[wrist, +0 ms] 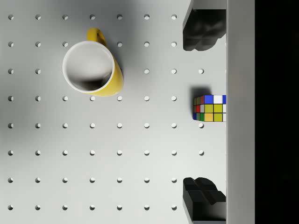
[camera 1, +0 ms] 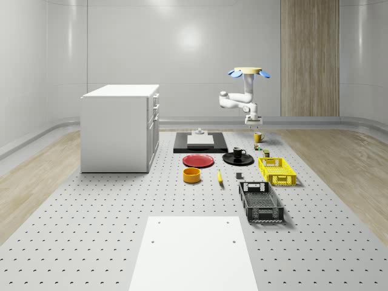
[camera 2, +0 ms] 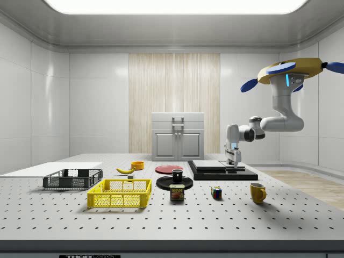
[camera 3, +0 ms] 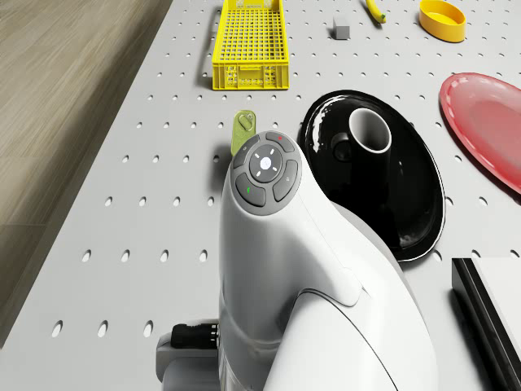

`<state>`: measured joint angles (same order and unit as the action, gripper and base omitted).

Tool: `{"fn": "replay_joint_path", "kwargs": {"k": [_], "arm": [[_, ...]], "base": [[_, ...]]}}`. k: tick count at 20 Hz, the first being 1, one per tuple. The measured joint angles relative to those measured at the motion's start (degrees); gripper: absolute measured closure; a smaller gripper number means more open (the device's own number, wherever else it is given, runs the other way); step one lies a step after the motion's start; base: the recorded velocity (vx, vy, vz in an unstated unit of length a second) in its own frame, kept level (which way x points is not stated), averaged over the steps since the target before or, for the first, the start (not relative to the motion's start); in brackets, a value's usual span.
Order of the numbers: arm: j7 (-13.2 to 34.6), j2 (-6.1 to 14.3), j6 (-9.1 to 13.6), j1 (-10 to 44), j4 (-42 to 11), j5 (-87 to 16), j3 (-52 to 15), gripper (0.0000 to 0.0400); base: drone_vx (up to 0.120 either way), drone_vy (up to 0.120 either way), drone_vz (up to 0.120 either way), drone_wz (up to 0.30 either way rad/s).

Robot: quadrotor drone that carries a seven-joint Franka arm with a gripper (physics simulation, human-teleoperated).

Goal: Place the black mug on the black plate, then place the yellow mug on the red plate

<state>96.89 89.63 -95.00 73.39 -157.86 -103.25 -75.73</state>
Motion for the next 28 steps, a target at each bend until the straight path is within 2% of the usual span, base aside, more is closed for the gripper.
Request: {"fn": "replay_joint_path", "kwargs": {"k": [3, 13, 17, 22, 25, 28], "arm": [[0.01, 0.04, -0.04, 0.01, 0.00, 0.02, 0.00, 0.0000], [0.03, 0.17, -0.16, 0.05, 0.01, 0.07, -0.01, 0.0000], [0.04, 0.22, -0.20, 0.06, 0.01, 0.09, -0.01, 0.0000], [0.05, 0.27, -0.25, 0.07, 0.01, 0.11, -0.01, 0.0000], [0.06, 0.30, -0.28, 0.08, 0.01, 0.12, -0.01, 0.0000], [0.06, 0.32, -0.30, 0.09, 0.01, 0.13, -0.01, 0.0000]], "base": [[-0.120, 0.093, 0.000, 0.000], [-0.120, 0.000, 0.000, 0.000], [-0.110, 0.000, -0.120, 0.000], [0.000, 0.000, -0.120, 0.000], [0.000, 0.120, -0.120, 0.000], [0.000, 0.000, -0.067, 0.000]]}}
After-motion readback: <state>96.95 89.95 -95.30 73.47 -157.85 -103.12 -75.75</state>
